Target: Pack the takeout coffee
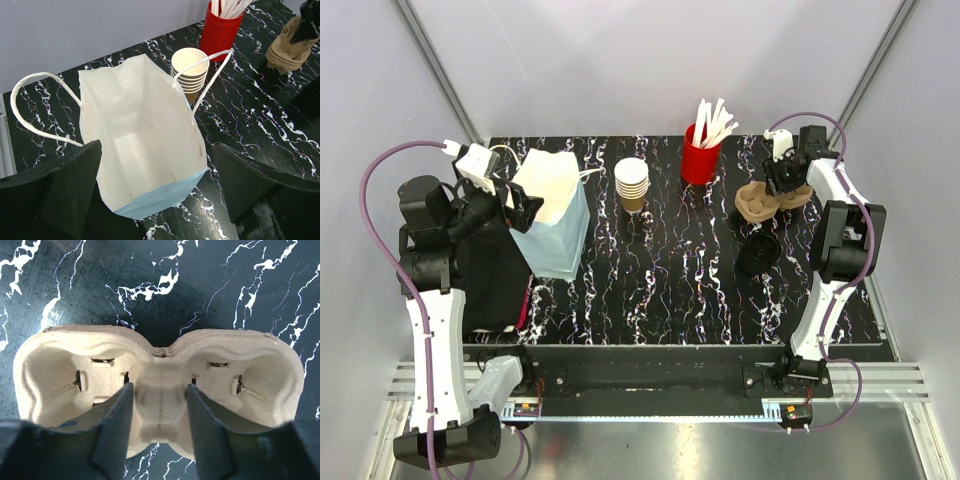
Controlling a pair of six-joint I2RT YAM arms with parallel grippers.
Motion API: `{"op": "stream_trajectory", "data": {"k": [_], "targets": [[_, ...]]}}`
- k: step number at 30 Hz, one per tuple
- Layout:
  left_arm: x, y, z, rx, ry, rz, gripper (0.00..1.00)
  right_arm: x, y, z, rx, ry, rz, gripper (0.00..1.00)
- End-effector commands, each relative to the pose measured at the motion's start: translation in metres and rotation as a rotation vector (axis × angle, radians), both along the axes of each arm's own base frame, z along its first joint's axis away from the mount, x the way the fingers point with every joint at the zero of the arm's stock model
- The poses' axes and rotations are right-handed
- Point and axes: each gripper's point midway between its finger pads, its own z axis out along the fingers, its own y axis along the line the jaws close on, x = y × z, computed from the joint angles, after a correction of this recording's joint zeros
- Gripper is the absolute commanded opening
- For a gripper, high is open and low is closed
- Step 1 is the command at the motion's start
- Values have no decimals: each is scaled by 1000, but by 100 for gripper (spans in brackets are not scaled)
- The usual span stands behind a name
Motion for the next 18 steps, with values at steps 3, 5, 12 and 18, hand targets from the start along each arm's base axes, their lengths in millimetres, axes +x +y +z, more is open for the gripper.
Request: {"op": "stream_trajectory", "data": {"k": [3, 5, 12, 18], "targets": [[1, -3, 10, -3, -48, -26, 99, 9, -2, 10, 5, -37, 9, 49], [1, -3, 10, -4, -47, -24, 99, 9, -2, 11, 4, -39, 10, 44], [1, -3, 10, -5, -48, -26, 99, 10, -4, 24, -13, -67, 4, 43], [1, -2, 10, -6, -48, -23, 99, 9, -7, 48, -32, -114, -3, 41]]}}
